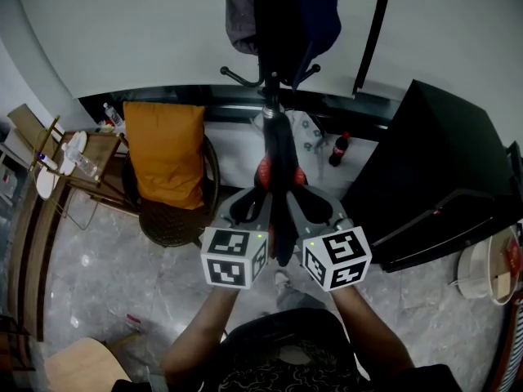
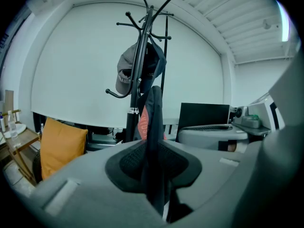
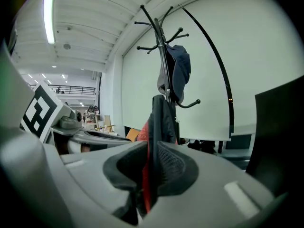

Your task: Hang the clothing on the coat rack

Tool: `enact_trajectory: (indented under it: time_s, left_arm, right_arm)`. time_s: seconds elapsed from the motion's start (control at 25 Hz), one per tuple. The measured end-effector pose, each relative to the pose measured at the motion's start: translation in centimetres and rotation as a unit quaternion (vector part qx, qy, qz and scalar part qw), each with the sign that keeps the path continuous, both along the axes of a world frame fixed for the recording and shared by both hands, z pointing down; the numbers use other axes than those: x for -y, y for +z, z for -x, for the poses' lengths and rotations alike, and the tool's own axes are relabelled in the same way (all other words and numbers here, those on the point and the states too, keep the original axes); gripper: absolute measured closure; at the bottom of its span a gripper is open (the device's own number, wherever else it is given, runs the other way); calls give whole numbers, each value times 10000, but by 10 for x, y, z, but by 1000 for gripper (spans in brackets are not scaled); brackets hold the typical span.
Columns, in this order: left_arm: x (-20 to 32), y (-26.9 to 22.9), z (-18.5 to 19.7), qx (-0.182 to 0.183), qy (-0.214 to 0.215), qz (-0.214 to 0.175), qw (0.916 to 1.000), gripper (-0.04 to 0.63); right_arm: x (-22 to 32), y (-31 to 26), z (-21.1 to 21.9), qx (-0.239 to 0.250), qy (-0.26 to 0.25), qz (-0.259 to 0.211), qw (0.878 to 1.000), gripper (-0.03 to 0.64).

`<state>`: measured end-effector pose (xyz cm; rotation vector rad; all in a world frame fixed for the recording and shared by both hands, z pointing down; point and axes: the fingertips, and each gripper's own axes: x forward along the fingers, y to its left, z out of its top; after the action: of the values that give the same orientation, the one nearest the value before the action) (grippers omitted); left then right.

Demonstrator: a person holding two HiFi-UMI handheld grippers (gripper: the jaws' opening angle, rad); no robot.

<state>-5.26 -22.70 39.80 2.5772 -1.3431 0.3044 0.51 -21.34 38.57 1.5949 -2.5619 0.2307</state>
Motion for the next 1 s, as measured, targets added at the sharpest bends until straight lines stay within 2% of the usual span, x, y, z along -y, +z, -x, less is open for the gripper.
enact_trajectory:
  time_s: [0.6,1.0]
  left_arm:
    - [-34,-6,-9,34,220,-122,9997,584]
    - [-50,-6,-11,47,294,-128,9995,589]
  right_arm:
    - [-35,-11,2,-210,8,-169,9996,615]
    - [-50,-13,7,-248,-20,-205,9995,615]
